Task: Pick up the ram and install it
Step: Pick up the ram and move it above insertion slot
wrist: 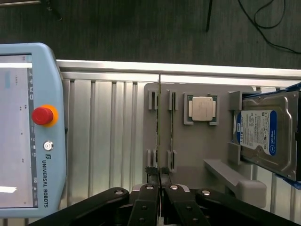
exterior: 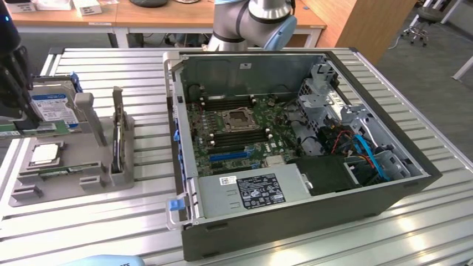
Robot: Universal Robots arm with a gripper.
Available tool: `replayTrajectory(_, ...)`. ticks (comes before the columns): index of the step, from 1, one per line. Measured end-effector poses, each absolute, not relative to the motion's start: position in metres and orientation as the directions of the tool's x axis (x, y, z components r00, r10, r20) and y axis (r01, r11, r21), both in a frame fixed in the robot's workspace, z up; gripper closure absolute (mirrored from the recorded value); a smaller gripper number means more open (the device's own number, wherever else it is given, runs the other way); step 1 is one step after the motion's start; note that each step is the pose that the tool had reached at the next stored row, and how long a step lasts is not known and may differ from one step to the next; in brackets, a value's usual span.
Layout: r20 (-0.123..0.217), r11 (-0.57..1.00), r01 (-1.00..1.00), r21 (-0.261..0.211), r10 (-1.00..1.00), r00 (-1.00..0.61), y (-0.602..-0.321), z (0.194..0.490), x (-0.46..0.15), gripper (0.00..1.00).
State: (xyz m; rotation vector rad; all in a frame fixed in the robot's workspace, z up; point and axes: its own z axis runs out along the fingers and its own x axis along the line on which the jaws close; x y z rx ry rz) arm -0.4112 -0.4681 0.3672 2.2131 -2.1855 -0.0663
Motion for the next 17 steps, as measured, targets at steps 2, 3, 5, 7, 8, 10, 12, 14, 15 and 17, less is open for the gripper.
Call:
replayTrajectory(2,-0.009,-0.013,-0.999,0.052,-1.000,0.012,-0.468,0.371,-0.411,0.88)
replayTrajectory(3,-0.009,-0.013,-0.999,0.052,-1.000,0.012,-0.468,0.373,-0.411,0.88)
replayTrajectory(5,-0.009,-0.013,-0.999,0.052,-1.000,0.012,-0.468,0.377,-0.411,0.88)
replayTrajectory(7,-0.009,-0.013,-0.999,0.052,-1.000,0.012,-0.468,0.381,-0.411,0.88)
replayTrajectory(8,-0.009,-0.013,-0.999,0.052,-1.000,0.012,-0.468,0.382,-0.411,0.88)
replayTrajectory(10,-0.009,-0.013,-0.999,0.052,-1.000,0.012,-0.468,0.386,-0.411,0.88)
replayTrajectory(12,-0.009,-0.013,-0.999,0.052,-1.000,0.012,-0.468,0.390,-0.411,0.88)
replayTrajectory(14,-0.009,-0.013,-0.999,0.052,-1.000,0.012,-0.468,0.393,-0.411,0.88)
replayTrajectory(15,-0.009,-0.013,-0.999,0.051,-1.000,0.012,-0.468,0.395,-0.411,0.88)
replayTrajectory(17,-0.009,-0.013,-0.999,0.052,-1.000,0.012,-0.468,0.399,-0.411,0.88)
